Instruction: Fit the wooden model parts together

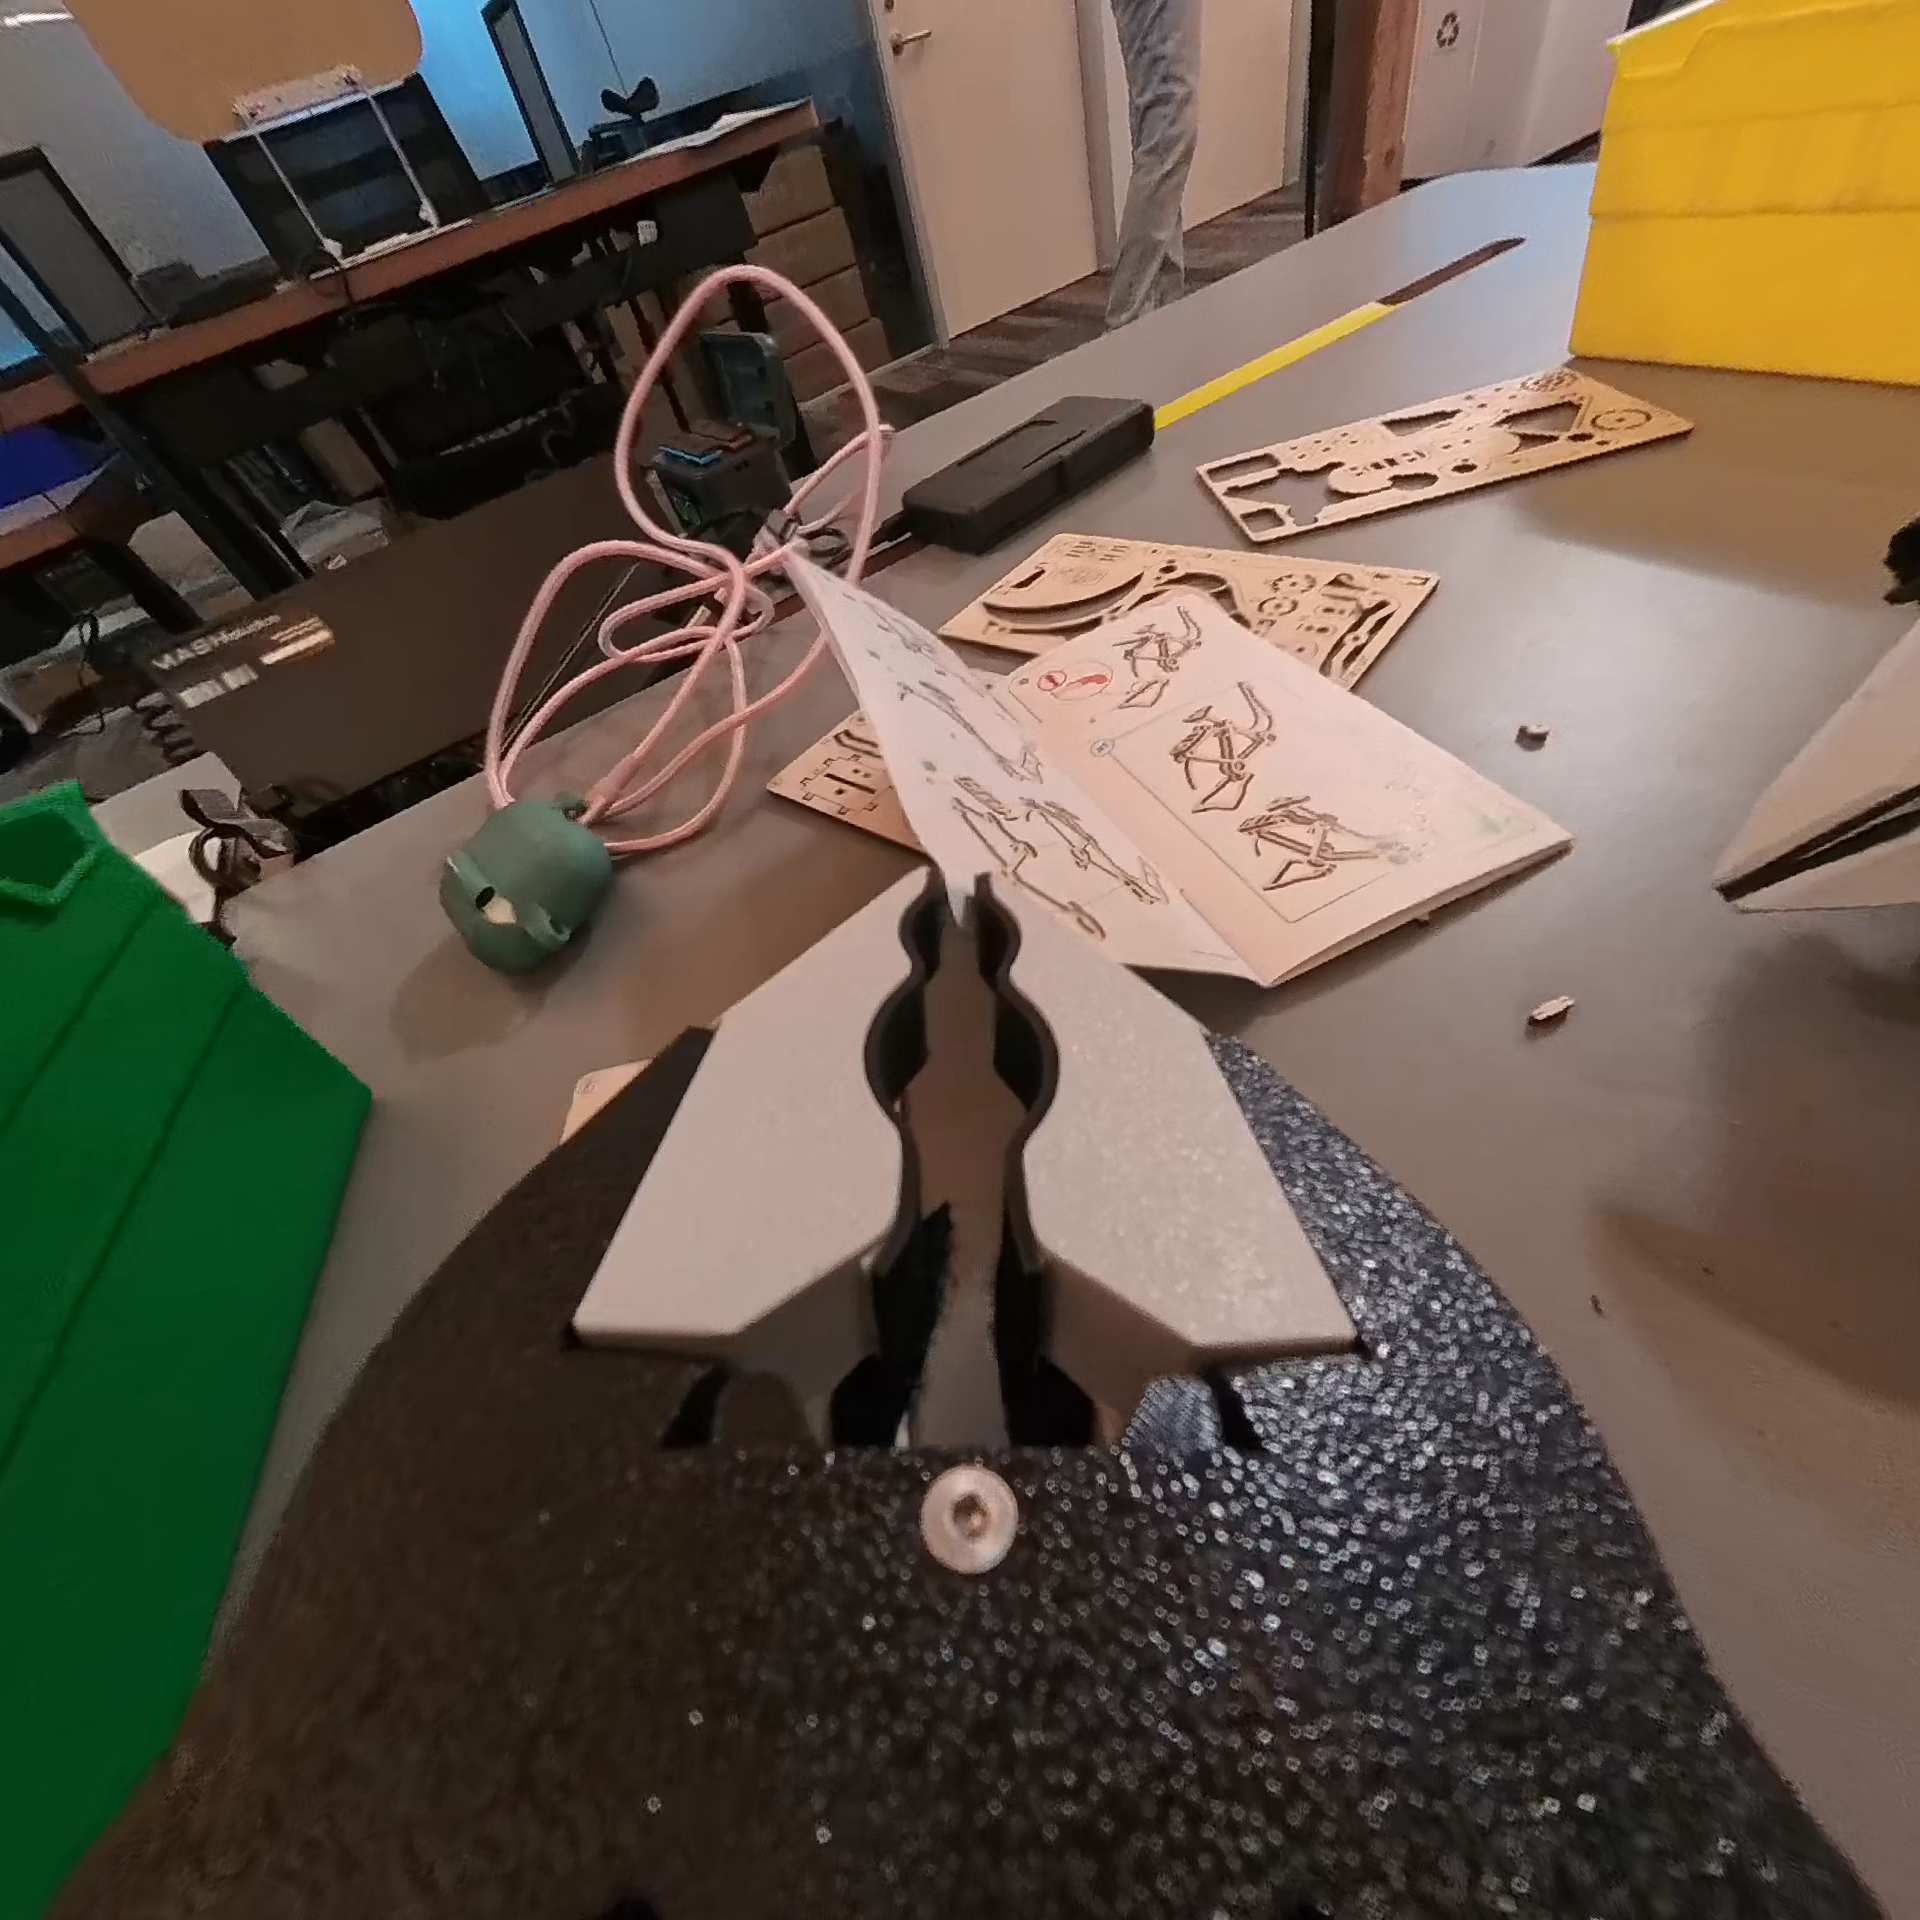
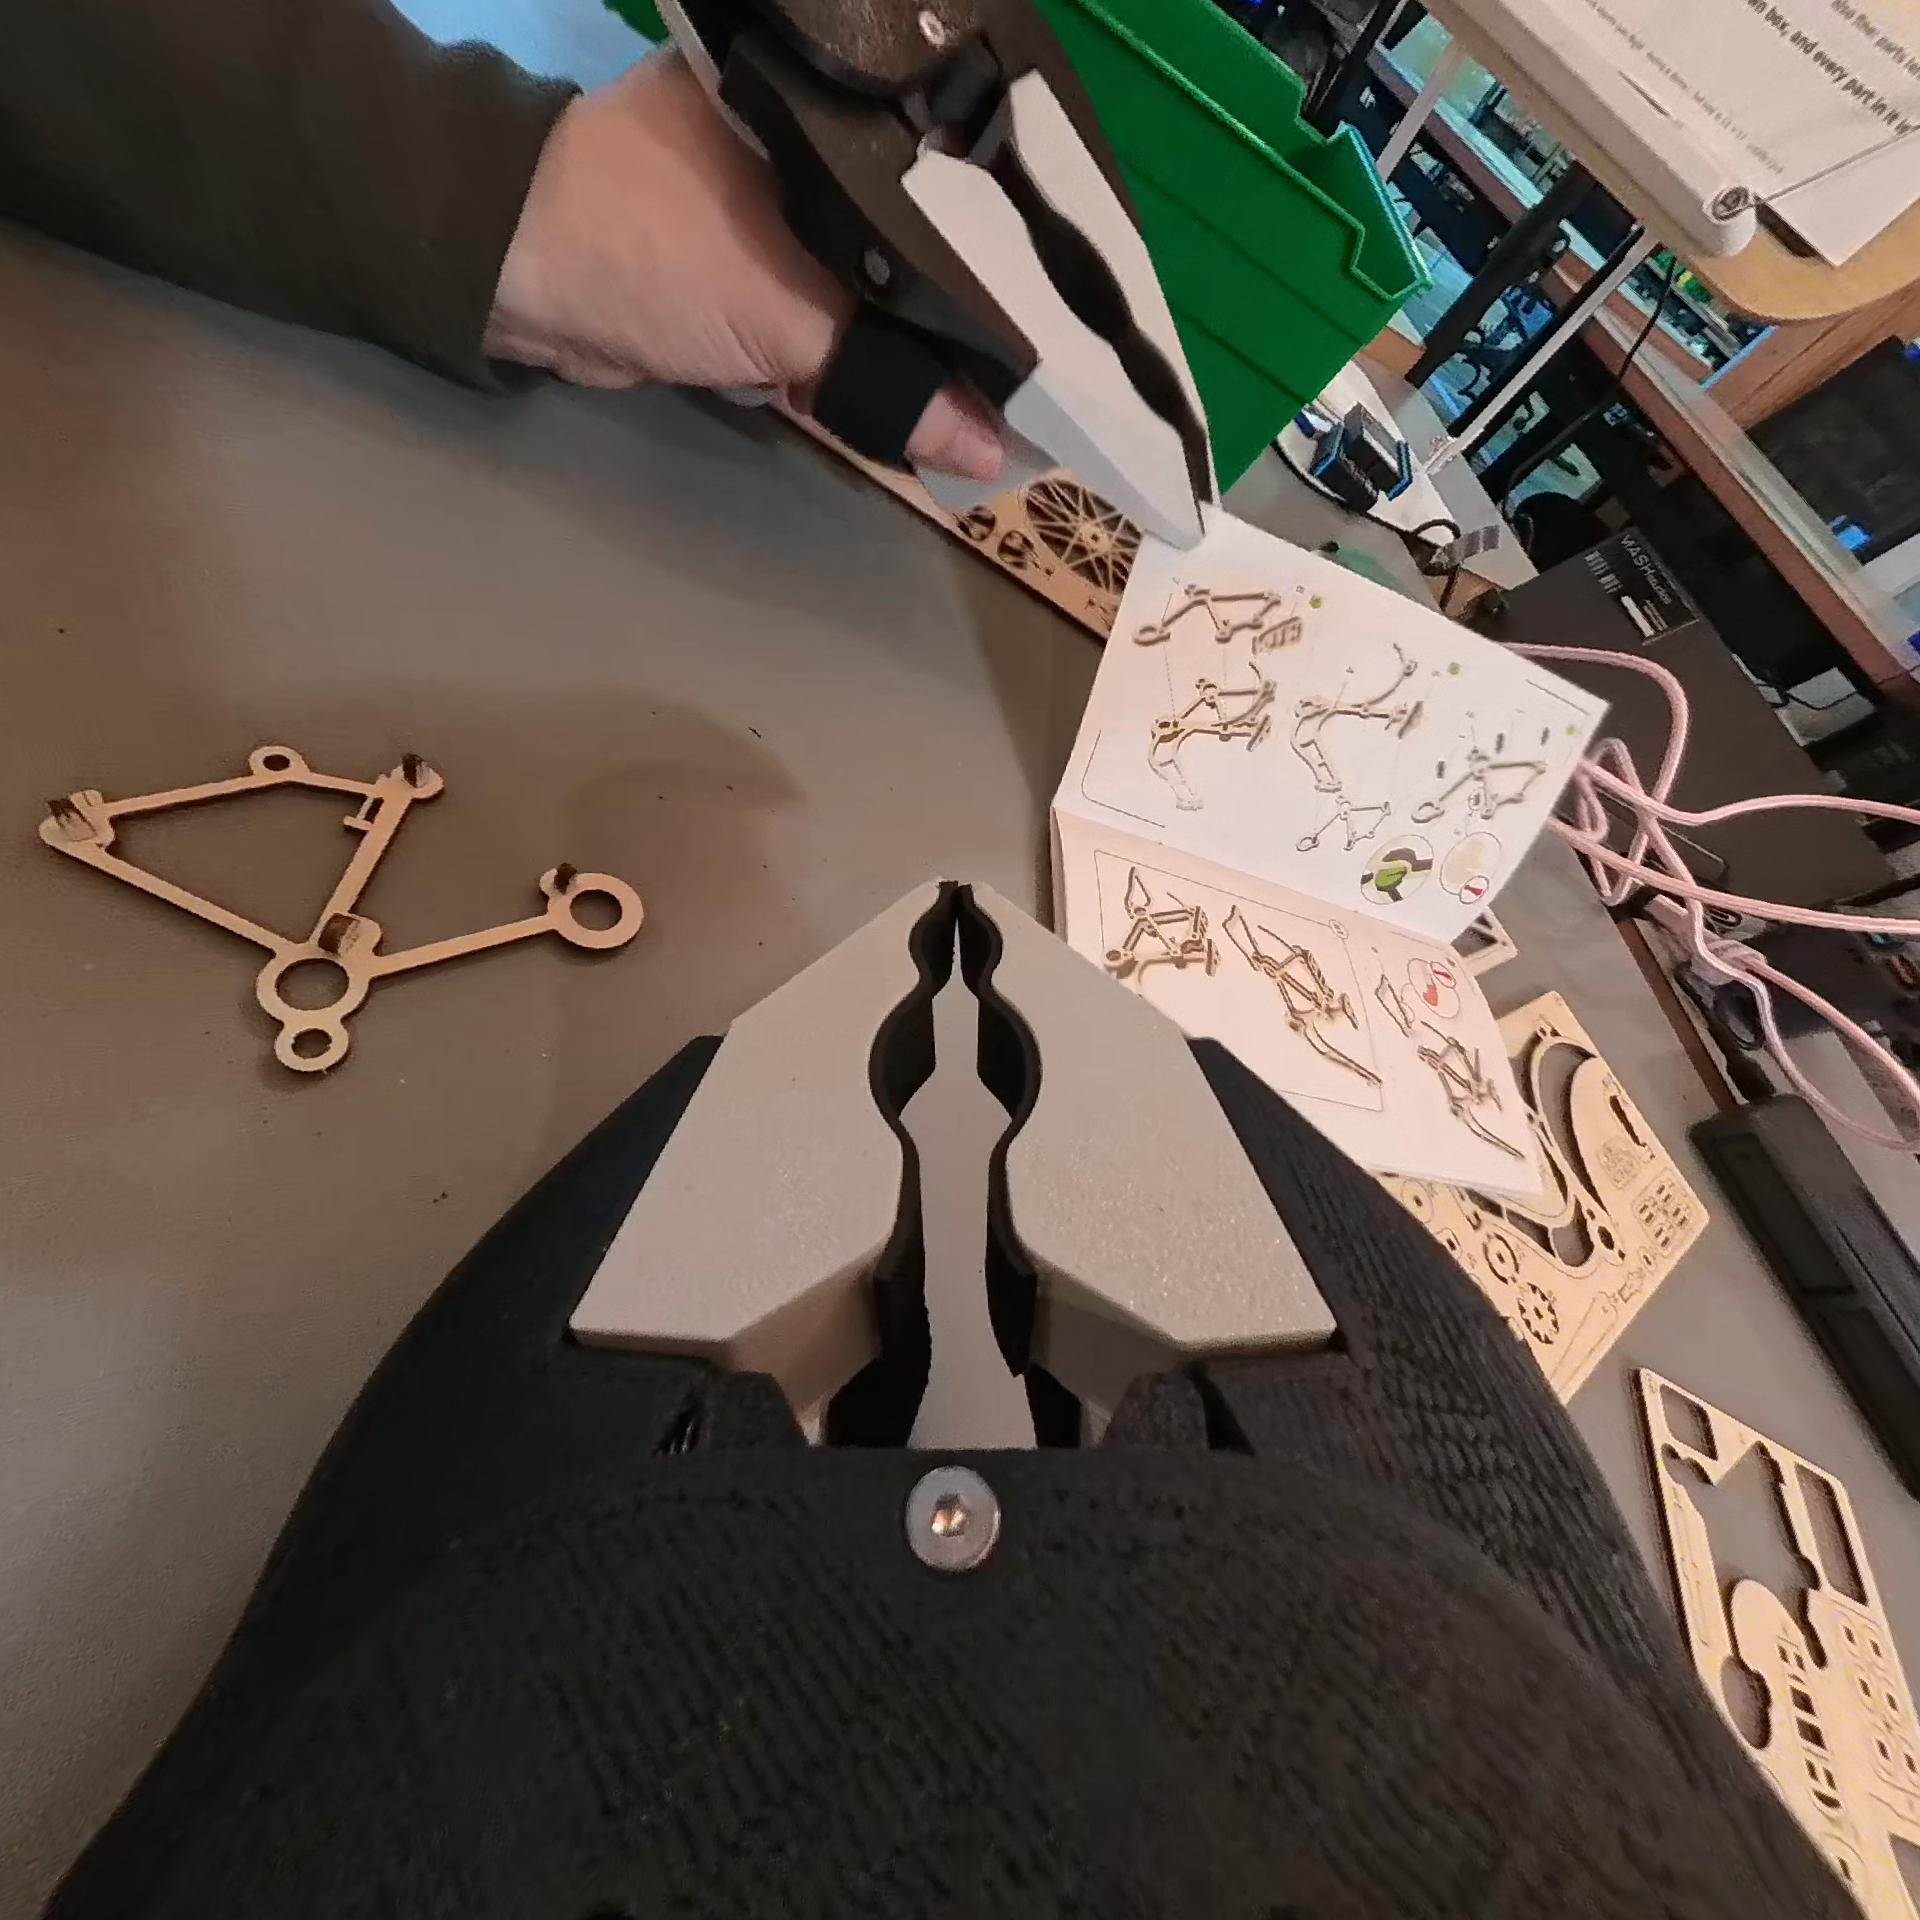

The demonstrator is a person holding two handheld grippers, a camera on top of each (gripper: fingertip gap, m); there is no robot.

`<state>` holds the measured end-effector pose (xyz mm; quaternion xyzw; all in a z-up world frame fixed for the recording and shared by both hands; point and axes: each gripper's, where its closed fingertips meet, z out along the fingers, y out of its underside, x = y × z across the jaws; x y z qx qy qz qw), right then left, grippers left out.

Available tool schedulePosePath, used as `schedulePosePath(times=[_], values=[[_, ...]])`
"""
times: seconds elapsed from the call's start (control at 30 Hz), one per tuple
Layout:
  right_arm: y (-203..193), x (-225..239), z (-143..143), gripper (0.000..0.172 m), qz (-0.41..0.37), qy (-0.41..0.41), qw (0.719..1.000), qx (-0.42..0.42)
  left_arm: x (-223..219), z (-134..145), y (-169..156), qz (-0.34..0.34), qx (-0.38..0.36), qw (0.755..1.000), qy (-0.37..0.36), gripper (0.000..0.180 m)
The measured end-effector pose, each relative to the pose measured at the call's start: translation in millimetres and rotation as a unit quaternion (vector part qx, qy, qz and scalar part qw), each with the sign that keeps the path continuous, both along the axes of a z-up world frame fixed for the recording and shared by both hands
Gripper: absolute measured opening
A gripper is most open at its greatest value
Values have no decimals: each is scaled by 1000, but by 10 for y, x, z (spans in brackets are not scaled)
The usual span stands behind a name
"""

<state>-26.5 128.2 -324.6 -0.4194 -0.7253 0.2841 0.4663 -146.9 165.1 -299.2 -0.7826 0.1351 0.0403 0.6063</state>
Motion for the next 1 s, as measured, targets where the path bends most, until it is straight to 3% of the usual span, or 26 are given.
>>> schedulePosePath(times=[0.17, 0.27, 0.4, 0.67, 1.0], values=[[3, 39, 8, 0, -11, 3, 1000, 6, -244, 219, -124, 55, 56, 997, -4, 38], [-1, 57, 22, 0, -16, 7, 1000, 19, -224, 265, -207, 55, 73, 996, -13, 51], [-4, 63, 12, 0, -21, 2, 999, 34, 111, 592, -475, -8, 167, 986, 11, 56], [-184, 134, -53, 0, -13, -22, 999, 28, 899, 391, -664, -205, 140, 966, 66, 57], [-346, 207, -151, 0, 13, -55, 998, -10, 1149, 406, -791, -276, 152, 947, 70, 47]])
